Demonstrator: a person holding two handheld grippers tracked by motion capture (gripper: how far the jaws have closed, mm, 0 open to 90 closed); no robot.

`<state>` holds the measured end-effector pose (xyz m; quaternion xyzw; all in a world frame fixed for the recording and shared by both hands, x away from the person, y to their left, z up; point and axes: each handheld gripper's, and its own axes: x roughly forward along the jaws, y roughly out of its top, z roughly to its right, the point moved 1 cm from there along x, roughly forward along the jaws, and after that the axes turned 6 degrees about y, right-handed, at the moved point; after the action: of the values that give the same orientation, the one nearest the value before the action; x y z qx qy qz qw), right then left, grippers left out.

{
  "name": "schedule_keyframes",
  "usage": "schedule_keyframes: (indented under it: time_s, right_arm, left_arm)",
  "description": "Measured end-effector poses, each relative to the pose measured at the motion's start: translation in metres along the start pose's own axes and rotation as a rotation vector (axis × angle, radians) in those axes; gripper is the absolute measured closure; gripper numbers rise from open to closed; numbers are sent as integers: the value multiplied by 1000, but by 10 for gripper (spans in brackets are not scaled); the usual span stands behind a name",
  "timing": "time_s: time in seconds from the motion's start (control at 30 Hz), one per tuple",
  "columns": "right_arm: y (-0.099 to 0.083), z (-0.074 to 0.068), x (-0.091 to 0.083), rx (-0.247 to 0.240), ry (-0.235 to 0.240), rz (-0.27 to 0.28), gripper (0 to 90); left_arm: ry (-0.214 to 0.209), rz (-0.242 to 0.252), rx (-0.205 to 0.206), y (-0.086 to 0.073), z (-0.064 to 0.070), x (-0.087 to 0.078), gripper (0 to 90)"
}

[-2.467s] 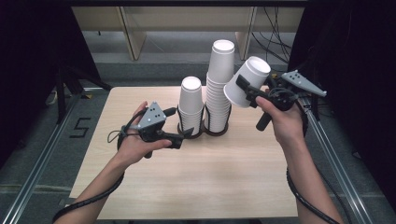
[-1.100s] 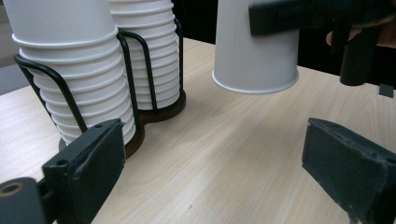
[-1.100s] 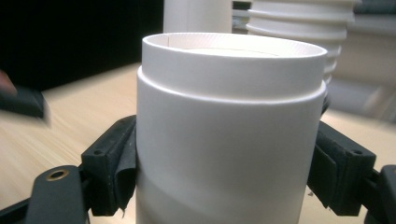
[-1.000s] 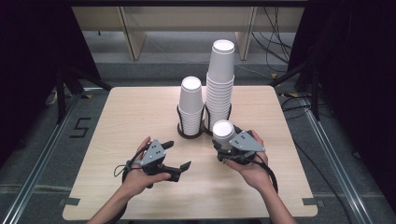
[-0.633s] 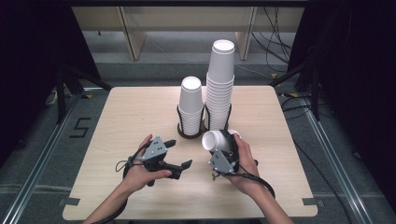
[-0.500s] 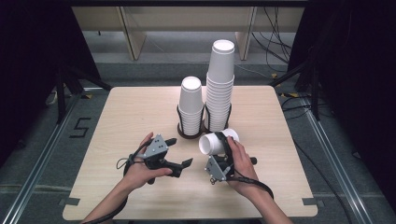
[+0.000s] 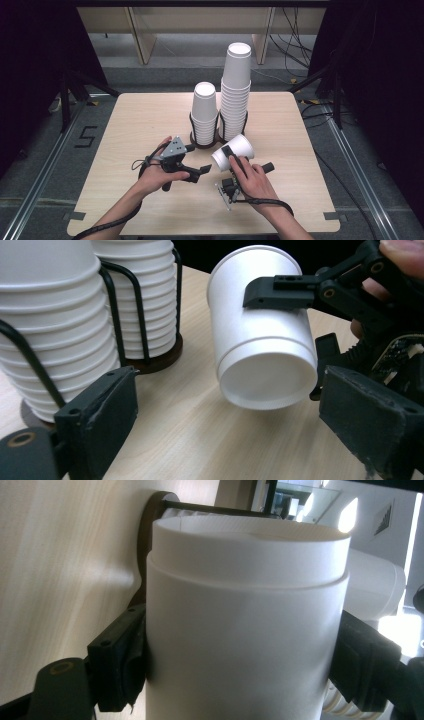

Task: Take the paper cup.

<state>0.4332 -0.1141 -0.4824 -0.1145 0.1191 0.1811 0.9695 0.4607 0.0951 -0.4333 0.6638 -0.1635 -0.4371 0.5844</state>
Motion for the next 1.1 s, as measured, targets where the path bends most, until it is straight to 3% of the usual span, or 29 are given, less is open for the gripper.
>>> schedule_keyframes:
  time_s: [0.07, 0.1, 0.13, 0.2, 0.27, 0.3, 0.37, 0.43, 0.5, 0.57, 0.7, 1.1]
  right_arm:
    - [2, 2, 2, -27, -24, 28, 206]
    - [3, 0, 3, -9, -33, 33, 206]
    - [2, 2, 3, -73, -21, 29, 206]
    - [1, -2, 1, -34, 9, 1, 206]
    - [1, -2, 1, -51, 2, -4, 206]
    - [2, 2, 2, -98, -7, 16, 206]
    - [2, 3, 2, -99, -19, 20, 206]
    - [3, 5, 3, -129, -16, 26, 206]
    - [3, -1, 2, -60, 6, -9, 206]
    - [5, -2, 2, -70, 27, -18, 206]
    - [8, -3, 3, -75, 8, 7, 206]
    - [10, -2, 3, -75, 9, 10, 206]
  left_arm:
    - [-9, -11, 8, 2, 2, 3, 89]
    - [-12, -12, 11, 3, 2, 5, 89]
    - [-14, -18, 16, 4, 2, 6, 89]
    - [-20, -29, 26, 6, 3, 8, 89]
    - [-28, -45, 33, 7, 4, 10, 89]
    - [-34, -48, 33, 8, 5, 12, 89]
    - [-35, -56, 40, 9, 6, 13, 89]
    - [-43, -56, 35, 11, 8, 16, 89]
    - [-46, -62, 38, 12, 10, 19, 89]
    - [-50, -73, 41, 12, 11, 23, 91]
    - [-62, -83, 39, 11, 14, 30, 96]
    - [-68, -113, 58, 13, 20, 45, 142]
